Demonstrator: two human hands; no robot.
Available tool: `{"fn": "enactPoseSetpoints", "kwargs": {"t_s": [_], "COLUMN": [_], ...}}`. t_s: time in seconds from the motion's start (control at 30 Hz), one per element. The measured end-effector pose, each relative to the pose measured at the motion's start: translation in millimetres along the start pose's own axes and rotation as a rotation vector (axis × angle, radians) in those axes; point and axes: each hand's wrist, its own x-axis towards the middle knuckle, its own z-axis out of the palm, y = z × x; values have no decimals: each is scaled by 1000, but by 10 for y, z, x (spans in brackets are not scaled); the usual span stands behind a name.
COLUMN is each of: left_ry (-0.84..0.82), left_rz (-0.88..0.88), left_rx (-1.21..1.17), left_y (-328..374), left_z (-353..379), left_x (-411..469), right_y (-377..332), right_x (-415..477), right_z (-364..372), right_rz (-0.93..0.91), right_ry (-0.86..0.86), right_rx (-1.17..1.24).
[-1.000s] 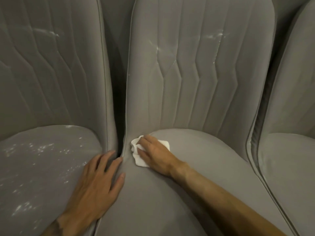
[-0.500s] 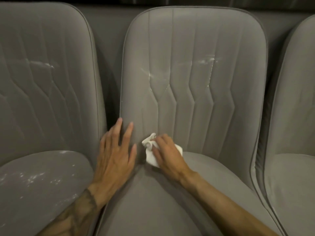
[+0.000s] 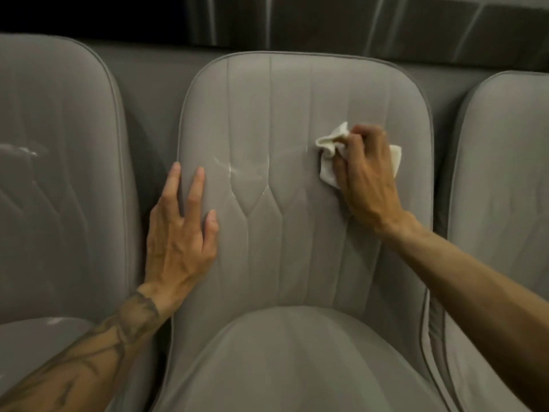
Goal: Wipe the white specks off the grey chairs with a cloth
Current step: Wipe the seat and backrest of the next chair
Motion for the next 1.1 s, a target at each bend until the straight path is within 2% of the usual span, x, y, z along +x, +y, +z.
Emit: {"fn": "enactPoseSetpoints", "kwargs": {"t_s": [0.13, 0.23, 0.37, 0.43, 0.53, 0.6, 0.7, 0.77, 0.83, 0.9, 0.97, 1.03, 1.1], "left_ry": [21, 30, 41, 46, 42, 37, 43, 38, 46, 42, 43, 44, 44], "left_rz": [12, 12, 16, 21, 23, 14, 23, 21, 27, 29, 29, 33, 34], "left_rx": [-17, -19, -23, -24, -33, -38, -40, -44, -47, -48, -49, -45, -42], "left_y": [-35, -21, -28, -43, -39, -38, -57, -60, -61, -62, -58, -60, -64], "left_z": [39, 49, 81, 94, 92, 93, 111, 126, 129, 132, 130, 134, 134], "left_x": [2, -6, 4, -1, -16, -21, -7, -9, -13, -17, -25, -17, -16], "right_y": [-34, 77, 125, 3, -48, 76, 209, 103, -43, -101, 3, 118, 172], "right_x": [-150, 201, 663, 416, 22, 254, 781, 742, 395, 22, 18, 308, 603], "right_z": [155, 146, 199, 294, 291, 199, 157, 206, 272, 252, 191, 166, 173], "right_rz": [-18, -11, 179, 170, -53, -121, 72, 206, 155, -6, -120, -129, -11], "right_ry": [-1, 79, 254, 222, 74, 71, 203, 225, 155, 25, -41, 21, 141], "right_rx": [-64, -91, -97, -93, -117, -138, -197, -198, -133, -82, -84, -139, -161]}}
